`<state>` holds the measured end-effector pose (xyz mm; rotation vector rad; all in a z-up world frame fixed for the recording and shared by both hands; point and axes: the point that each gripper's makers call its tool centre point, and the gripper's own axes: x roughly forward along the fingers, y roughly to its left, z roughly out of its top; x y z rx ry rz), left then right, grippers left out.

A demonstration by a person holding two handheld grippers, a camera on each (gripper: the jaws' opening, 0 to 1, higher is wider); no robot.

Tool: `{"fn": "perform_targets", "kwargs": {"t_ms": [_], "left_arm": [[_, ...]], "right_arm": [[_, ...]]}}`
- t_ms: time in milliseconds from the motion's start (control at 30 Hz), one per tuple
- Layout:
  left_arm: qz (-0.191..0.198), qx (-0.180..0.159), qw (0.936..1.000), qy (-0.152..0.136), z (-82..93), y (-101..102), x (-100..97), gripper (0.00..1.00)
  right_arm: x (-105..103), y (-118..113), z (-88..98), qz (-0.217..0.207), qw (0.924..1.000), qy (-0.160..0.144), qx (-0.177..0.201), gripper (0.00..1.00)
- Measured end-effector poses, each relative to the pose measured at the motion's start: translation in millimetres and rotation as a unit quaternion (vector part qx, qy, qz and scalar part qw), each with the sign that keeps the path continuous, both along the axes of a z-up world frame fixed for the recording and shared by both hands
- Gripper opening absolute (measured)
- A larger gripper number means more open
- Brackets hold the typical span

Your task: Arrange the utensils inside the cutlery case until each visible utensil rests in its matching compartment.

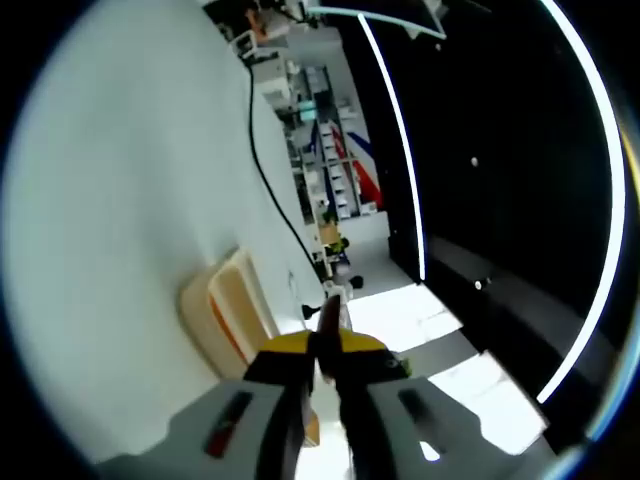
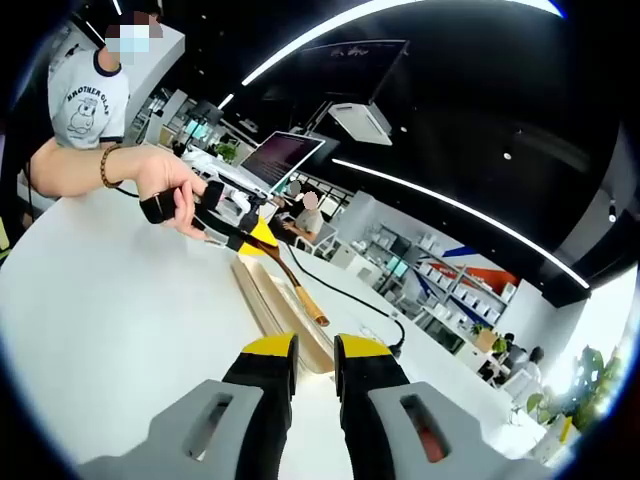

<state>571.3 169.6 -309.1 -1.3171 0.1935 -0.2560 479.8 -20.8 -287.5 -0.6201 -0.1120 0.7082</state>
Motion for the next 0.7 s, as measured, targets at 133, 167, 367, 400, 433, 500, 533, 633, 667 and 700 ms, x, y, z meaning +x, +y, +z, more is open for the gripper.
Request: {"fn": "perform_targets", "kwargs": {"t_ms": [133,167,367,400,433,500,533,633,667,700], "left_arm": [[0.013,0.05,0.9986,0.015,-14.0,13,1.2,0.07],[0.012,0.048,0.9987,0.014,-13.3,12,0.4,0.07],[0.021,0.078,0.9967,0.014,-15.3,14,1.6,0.07],[0.028,0.086,0.9958,0.015,-17.3,17,1.2,0.07],[0.029,0.091,0.9954,0.014,-17.8,18,1.4,0.07],[0.032,0.1,0.9944,0.011,-16.7,19,1.6,0.07],[0.035,0.105,0.9938,0.007,-15.2,19,1.1,0.07],[0.049,0.145,0.9881,-0.014,-9.0,22,1.4,0.07],[0.05,0.153,0.9868,-0.013,-9.4,22,1.6,0.07],[0.048,0.154,0.9868,-0.012,-9.8,20,0.8,0.07]], "right_arm": [[2,-6,8.2,-0.016,0.9997,-0.017,0.008,0.14],[3,-8,9.3,-0.02,0.9996,-0.02,0.009,0.14],[4,-10,7.6,-0.026,0.9995,-0.017,0.004,0.14],[4,-9,7.0,-0.025,0.9996,-0.016,0.003,0.14],[4,-9,7.0,-0.024,0.9996,-0.017,0.002,0.14],[4,-9,7.3,-0.024,0.9995,-0.019,0.0,0.14],[3,-9,7.4,-0.024,0.9995,-0.019,0.0,0.14],[4,-10,7.6,-0.026,0.9994,-0.021,-0.002,0.14],[4,-10,7.6,-0.027,0.9994,-0.021,-0.003,0.14],[4,-10,7.0,-0.027,0.9994,-0.02,-0.004,0.14]]}}
